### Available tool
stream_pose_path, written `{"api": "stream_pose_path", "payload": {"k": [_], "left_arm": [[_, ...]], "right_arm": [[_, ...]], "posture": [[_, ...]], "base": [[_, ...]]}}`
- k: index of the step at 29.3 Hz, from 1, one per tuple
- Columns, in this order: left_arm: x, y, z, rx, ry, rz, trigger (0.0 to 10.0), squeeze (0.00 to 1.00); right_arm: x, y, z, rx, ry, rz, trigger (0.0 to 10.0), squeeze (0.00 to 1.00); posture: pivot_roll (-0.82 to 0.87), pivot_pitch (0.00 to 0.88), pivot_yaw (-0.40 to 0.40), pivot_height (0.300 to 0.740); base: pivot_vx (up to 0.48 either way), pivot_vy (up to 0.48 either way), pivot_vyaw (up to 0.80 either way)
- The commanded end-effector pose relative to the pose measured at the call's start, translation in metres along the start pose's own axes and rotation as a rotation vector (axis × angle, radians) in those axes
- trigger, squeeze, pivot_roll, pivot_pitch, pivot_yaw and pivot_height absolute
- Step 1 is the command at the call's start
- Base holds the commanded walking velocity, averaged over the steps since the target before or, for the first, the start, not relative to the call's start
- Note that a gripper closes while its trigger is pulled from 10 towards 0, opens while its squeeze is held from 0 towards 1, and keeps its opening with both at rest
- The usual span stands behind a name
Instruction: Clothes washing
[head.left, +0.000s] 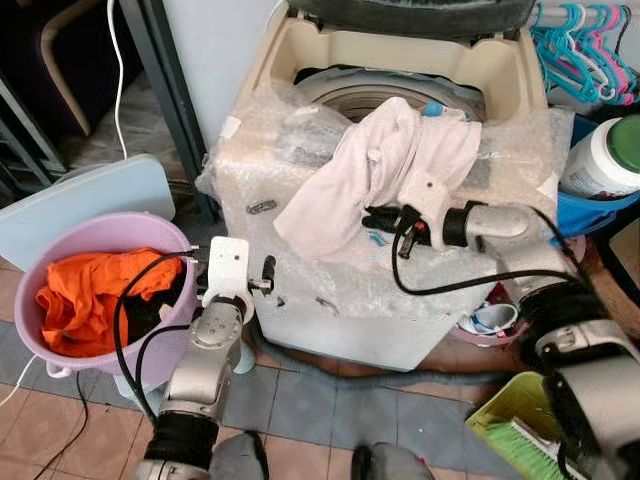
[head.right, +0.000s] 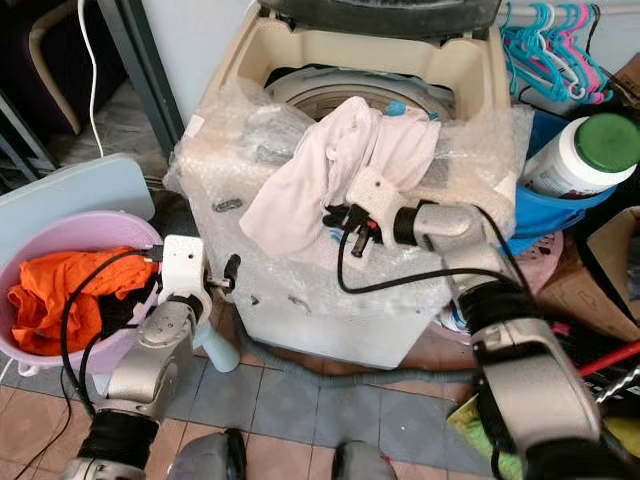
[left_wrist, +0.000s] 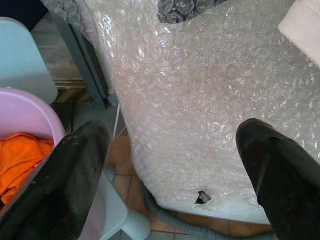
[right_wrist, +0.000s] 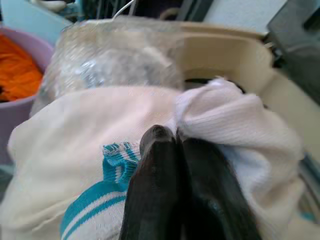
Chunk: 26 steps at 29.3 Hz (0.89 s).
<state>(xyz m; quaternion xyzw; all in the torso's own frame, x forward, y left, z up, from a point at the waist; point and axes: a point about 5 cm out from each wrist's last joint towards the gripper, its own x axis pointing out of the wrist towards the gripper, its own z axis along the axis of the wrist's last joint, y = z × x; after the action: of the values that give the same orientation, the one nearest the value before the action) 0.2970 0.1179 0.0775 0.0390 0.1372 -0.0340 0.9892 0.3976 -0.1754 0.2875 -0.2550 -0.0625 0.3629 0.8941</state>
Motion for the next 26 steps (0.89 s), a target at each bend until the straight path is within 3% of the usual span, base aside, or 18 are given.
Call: {"api": "stream_pose_path", "payload": {"k": [1,2,4,5,6,8,13,14,18,19,20,26], "left_arm": [[-0.001,0.002,-0.005,0.008,0.012,0.017,10.0,0.0],[-0.002,0.001,-0.005,0.008,0.013,0.017,10.0,0.0],[-0.002,0.001,-0.006,0.011,0.013,0.017,10.0,0.0],[-0.002,0.001,-0.006,0.011,0.013,0.017,10.0,0.0],[-0.001,0.001,-0.005,0.014,0.011,0.016,10.0,0.0],[-0.001,0.001,-0.005,0.014,0.01,0.016,10.0,0.0],[0.0,0.001,-0.005,0.011,0.007,0.018,10.0,0.0],[0.0,0.0,-0.005,0.012,0.008,0.017,10.0,0.0],[-0.001,0.001,-0.006,0.014,0.011,0.01,10.0,0.0],[-0.001,0.001,-0.006,0.014,0.011,0.01,10.0,0.0],[0.0,0.001,-0.006,0.015,0.012,0.007,10.0,0.0],[0.001,-0.002,-0.005,0.017,0.013,-0.003,10.0,0.0]], "right_arm": [[-0.021,-0.056,0.051,-0.009,-0.169,-0.416,0.0,0.0],[-0.037,-0.08,0.075,-0.02,-0.233,-0.639,0.0,0.0],[-0.064,-0.104,0.095,-0.039,-0.27,-0.915,0.0,0.0],[-0.064,-0.104,0.095,-0.039,-0.27,-0.915,0.0,0.0],[-0.079,-0.114,0.095,-0.098,-0.205,-1.036,10.0,0.0],[-0.081,-0.115,0.092,-0.133,-0.16,-1.054,10.0,0.0],[-0.035,-0.067,0.011,-0.168,0.179,-0.56,10.0,0.0],[-0.033,-0.061,0.003,-0.17,0.193,-0.51,10.0,0.0],[-0.029,-0.017,-0.031,-0.244,0.194,-0.061,10.0,0.0],[-0.029,-0.017,-0.031,-0.244,0.194,-0.061,10.0,0.0],[-0.034,-0.011,-0.038,-0.236,0.206,0.027,10.0,1.0],[-0.049,-0.02,-0.036,-0.175,0.157,-0.03,10.0,1.0]], "posture": [[-0.03,0.058,-0.006,0.74],[-0.03,0.057,-0.005,0.74],[-0.04,0.055,-0.002,0.74],[-0.04,0.055,-0.002,0.74],[-0.03,0.055,-0.004,0.74],[-0.03,0.054,-0.006,0.74],[-0.03,0.06,-0.001,0.74],[-0.03,0.06,-0.001,0.74],[-0.04,0.065,0.008,0.74],[-0.04,0.065,0.008,0.74],[-0.05,0.067,0.01,0.74],[-0.05,0.072,0.011,0.74]], "base": [[0.0,0.0,0.0],[0.0,0.0,0.0],[0.0,0.0,0.0],[0.0,0.0,0.0],[0.0,0.0,0.0],[0.0,0.0,0.0],[0.0,0.0,0.0],[0.0,0.0,0.0],[0.0,0.0,0.0],[0.0,0.0,0.0],[0.0,0.0,0.0],[0.0,0.0,0.0]]}}
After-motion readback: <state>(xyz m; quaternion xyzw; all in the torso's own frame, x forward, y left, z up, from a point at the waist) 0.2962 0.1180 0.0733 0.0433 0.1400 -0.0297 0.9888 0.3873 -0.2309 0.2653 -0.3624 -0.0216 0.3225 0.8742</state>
